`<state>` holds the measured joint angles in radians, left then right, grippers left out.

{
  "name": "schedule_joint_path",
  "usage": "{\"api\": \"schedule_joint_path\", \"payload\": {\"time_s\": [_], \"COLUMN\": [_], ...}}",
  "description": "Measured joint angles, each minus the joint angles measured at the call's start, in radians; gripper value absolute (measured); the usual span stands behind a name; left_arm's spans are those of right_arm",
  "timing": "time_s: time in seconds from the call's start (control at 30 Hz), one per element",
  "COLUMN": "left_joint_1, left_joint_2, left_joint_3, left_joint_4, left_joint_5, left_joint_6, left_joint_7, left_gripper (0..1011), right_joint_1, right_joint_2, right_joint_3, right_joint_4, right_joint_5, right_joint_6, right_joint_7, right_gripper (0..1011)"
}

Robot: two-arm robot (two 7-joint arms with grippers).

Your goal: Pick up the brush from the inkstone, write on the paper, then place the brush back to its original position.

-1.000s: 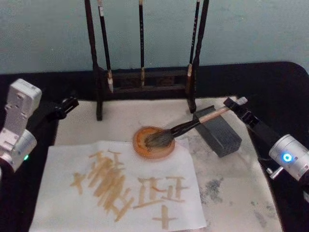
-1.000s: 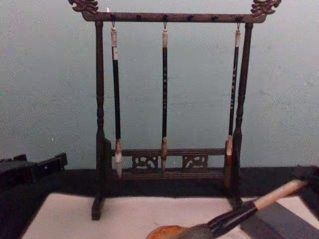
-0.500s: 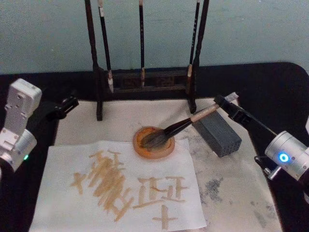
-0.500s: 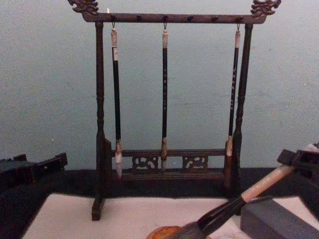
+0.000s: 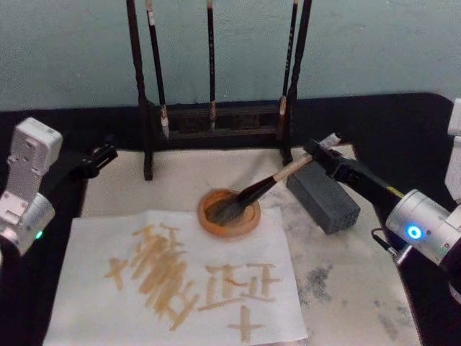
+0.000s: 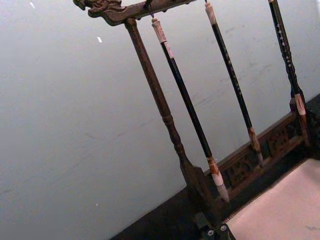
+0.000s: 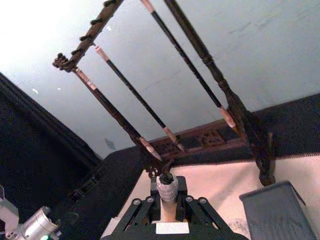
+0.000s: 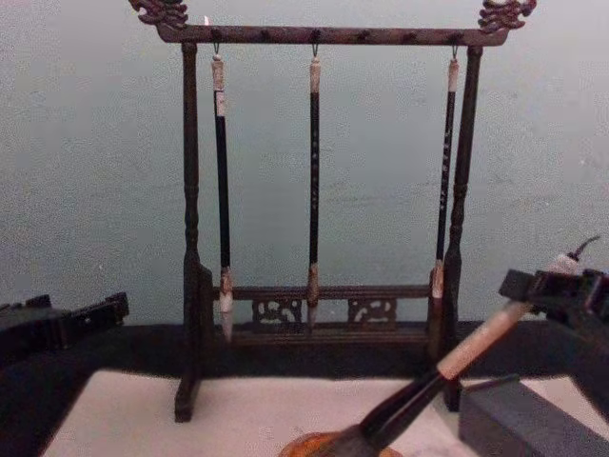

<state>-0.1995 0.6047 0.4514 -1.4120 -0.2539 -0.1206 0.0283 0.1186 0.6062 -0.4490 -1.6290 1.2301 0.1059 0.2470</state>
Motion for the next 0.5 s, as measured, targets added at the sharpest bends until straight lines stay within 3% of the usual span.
{"api": "schedule_joint_path", "payload": {"time_s": [0.5], "left_joint_1": [0.0], "left_joint_2": [0.0], "left_joint_3": [0.0], "left_joint_4": [0.0], "left_joint_5": [0.0], "left_joint_6": [0.0], "left_joint_7": [0.0], "left_gripper": [1000], "right_joint_1": [0.005], "right_joint_2": [0.025], "right_joint_3": [0.009], "right_joint_4": [-0.088], "right_joint_5": [-0.051], "right_joint_6": [0.012], "right_joint_7": [-0.019], "right_gripper": [189]}}
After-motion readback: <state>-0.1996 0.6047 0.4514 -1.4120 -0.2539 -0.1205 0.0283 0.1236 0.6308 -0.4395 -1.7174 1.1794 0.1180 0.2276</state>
